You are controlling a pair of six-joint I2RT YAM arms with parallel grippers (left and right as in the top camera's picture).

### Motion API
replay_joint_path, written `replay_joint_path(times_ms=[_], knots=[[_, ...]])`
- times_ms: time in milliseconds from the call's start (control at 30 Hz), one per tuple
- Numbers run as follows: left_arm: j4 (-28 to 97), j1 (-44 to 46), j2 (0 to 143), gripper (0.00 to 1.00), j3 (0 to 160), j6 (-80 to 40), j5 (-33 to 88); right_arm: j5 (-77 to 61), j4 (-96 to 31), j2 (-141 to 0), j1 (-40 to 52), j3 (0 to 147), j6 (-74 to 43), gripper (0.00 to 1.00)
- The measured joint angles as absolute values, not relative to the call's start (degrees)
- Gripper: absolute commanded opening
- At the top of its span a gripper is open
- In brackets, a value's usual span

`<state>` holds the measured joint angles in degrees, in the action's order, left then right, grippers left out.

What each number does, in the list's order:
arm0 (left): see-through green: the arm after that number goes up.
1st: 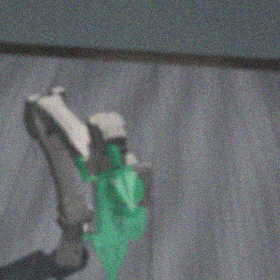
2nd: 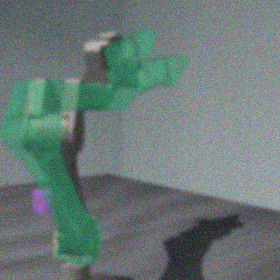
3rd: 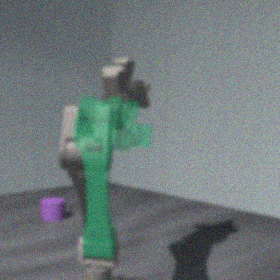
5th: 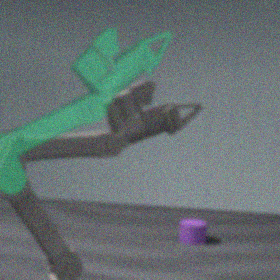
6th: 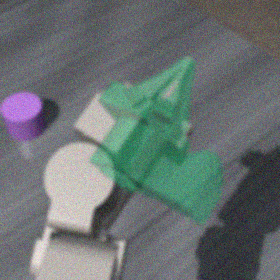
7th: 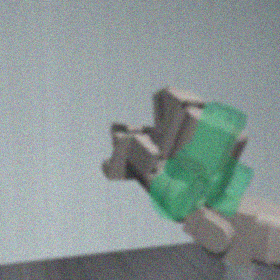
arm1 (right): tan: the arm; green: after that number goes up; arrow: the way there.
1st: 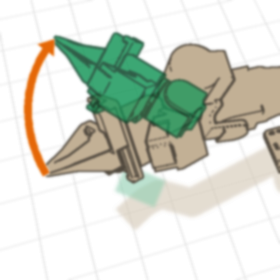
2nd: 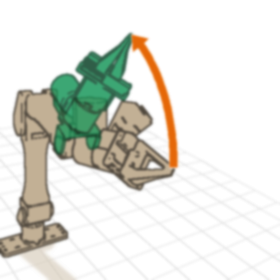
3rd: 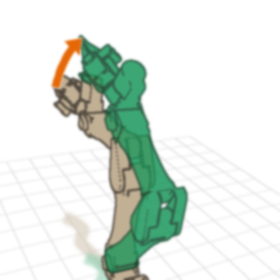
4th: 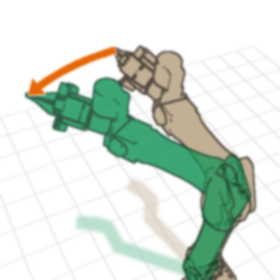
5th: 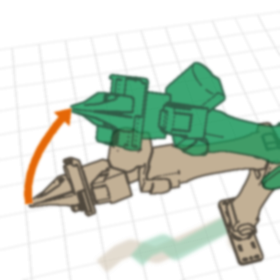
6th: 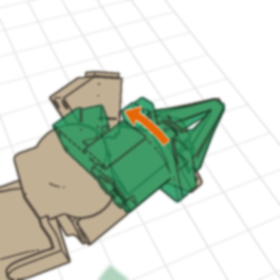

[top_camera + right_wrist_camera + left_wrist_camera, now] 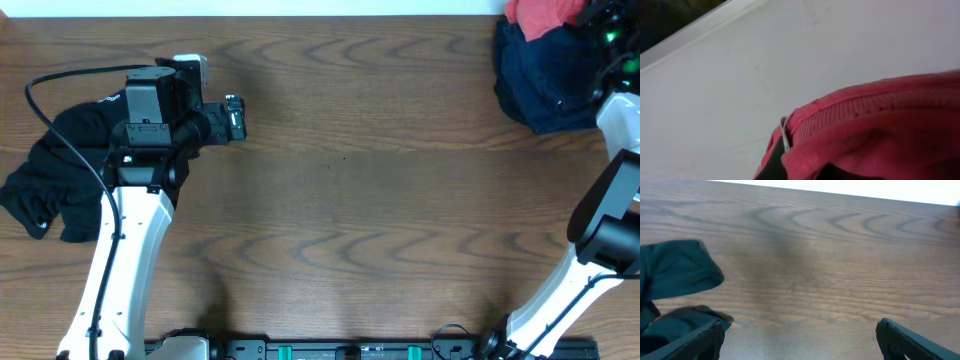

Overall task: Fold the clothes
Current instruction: 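Lower the red shirt onto the navy stack and open the right gripper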

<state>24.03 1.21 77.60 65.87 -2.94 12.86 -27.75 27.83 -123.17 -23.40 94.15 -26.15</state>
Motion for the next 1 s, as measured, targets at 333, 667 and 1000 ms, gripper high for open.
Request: replay_joint_path(times_ms=[333,667,1000], knots=[[24.0,1.2,79.8,0.98,65.9,-3.0,13.0,-32.7,13.3,-123.2,-28.9,94.8,-25.2,0.01],[24.0,1.2,81.1,0.98,65.9,-3.2,13.6,-34.1,-6.5,-123.0,-31.7,95.5,-21.3,0.24],[24.0,1.2,81.1,0.98,65.9,-3.2,13.6,-29.8,-29.5,-116.3,-32.9,95.5,-10.3,0.5]])
